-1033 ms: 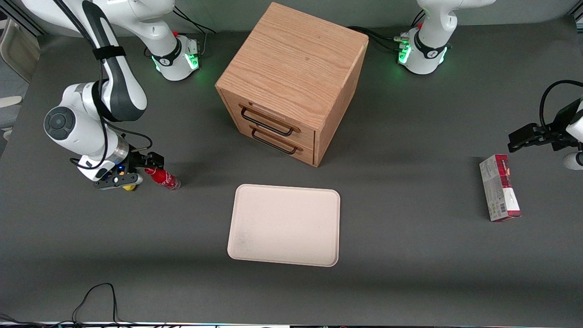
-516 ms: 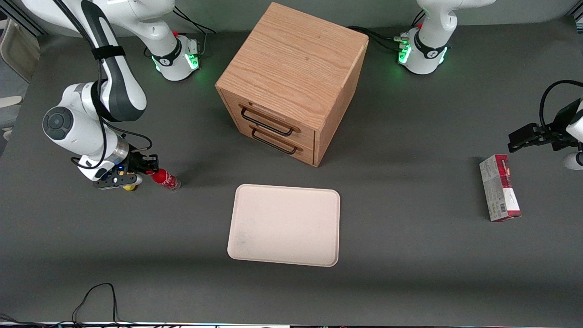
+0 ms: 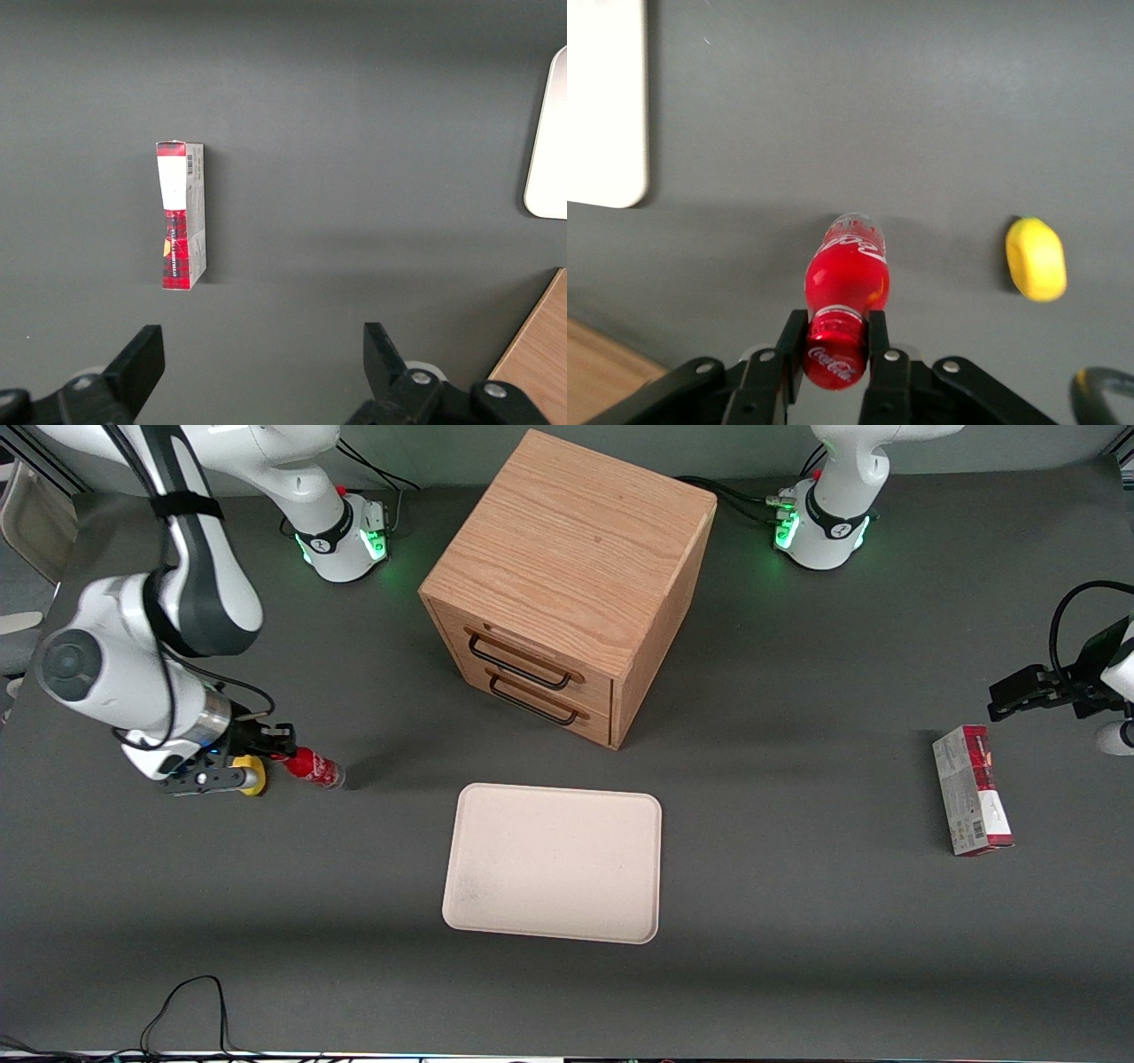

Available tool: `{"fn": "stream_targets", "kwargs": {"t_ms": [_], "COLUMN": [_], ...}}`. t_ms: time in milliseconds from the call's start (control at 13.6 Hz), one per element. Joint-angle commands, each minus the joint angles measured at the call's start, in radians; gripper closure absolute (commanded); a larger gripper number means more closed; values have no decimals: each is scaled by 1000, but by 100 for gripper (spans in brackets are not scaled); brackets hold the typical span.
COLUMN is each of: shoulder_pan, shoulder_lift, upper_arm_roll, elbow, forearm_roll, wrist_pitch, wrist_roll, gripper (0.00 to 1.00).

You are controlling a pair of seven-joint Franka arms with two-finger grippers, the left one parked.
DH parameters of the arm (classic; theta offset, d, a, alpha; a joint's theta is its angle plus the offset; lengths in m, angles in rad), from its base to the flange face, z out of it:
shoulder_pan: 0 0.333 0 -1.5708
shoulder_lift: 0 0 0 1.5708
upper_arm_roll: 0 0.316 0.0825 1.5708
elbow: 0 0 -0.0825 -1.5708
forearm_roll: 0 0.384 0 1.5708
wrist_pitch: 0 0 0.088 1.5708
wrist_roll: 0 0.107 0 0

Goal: Place coke bottle on tray
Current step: 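Lift the held bottle and carry it over the white tray's corner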

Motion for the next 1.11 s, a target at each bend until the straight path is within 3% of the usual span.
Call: {"fn": "stream_targets", "kwargs": {"t_ms": [0, 221, 369, 811, 1033], "shoulder_pan": [3, 1, -3, 0, -2], "shoulder_lift": [66, 239, 313, 379, 537], "upper_arm_roll": [-3, -1, -3, 11, 114], "elbow": [314, 727, 895, 936, 1053], "forearm_roll": [14, 14, 14, 16, 16], "wrist_pitch": [-265, -598, -709, -671, -564], "wrist_roll": [90, 129, 129, 205, 397], "gripper": [100, 100, 100, 100, 100]}}
